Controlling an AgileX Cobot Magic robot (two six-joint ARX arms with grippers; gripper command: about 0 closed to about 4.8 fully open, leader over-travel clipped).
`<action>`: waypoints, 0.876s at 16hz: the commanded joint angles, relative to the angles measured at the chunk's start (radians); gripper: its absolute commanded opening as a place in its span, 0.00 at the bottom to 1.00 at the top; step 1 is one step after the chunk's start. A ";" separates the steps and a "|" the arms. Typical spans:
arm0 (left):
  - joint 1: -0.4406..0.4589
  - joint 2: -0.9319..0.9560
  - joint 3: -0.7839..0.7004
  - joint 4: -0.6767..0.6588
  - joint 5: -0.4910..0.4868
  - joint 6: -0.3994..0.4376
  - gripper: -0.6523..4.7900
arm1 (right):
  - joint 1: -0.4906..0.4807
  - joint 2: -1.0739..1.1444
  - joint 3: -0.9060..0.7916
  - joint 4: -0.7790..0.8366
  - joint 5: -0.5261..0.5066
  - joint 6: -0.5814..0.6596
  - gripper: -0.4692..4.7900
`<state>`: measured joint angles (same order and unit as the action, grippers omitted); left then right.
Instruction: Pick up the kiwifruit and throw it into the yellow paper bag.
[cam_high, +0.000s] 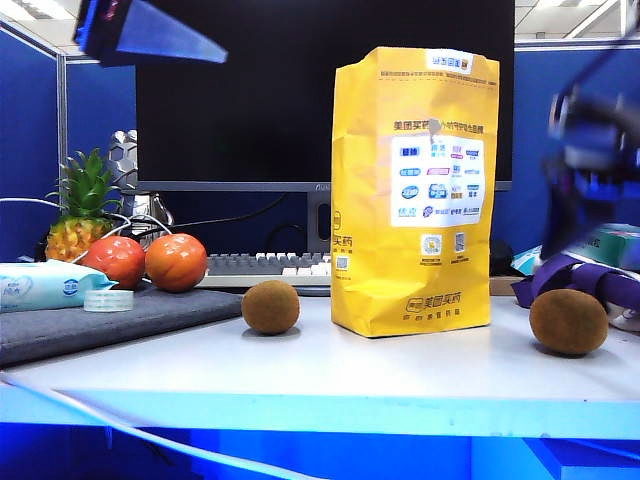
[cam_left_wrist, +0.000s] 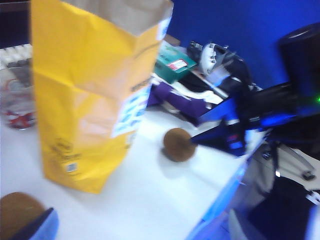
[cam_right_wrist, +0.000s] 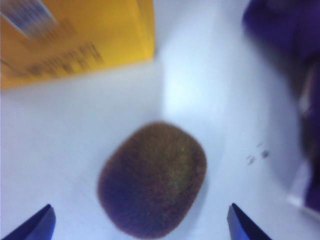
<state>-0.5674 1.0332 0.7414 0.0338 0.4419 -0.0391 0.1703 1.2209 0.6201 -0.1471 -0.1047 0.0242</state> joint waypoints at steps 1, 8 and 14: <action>-0.048 -0.001 0.006 0.007 -0.003 -0.002 1.00 | 0.001 0.109 0.008 0.073 -0.002 -0.019 1.00; -0.096 0.012 0.006 0.005 -0.045 0.002 1.00 | 0.001 0.183 0.008 0.121 -0.002 -0.021 0.30; -0.094 -0.021 0.007 0.015 -0.124 0.058 1.00 | -0.002 0.138 0.171 -0.080 0.001 -0.142 0.19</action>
<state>-0.6621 1.0321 0.7410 0.0257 0.3565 -0.0029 0.1696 1.3838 0.7441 -0.1730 -0.1055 -0.0738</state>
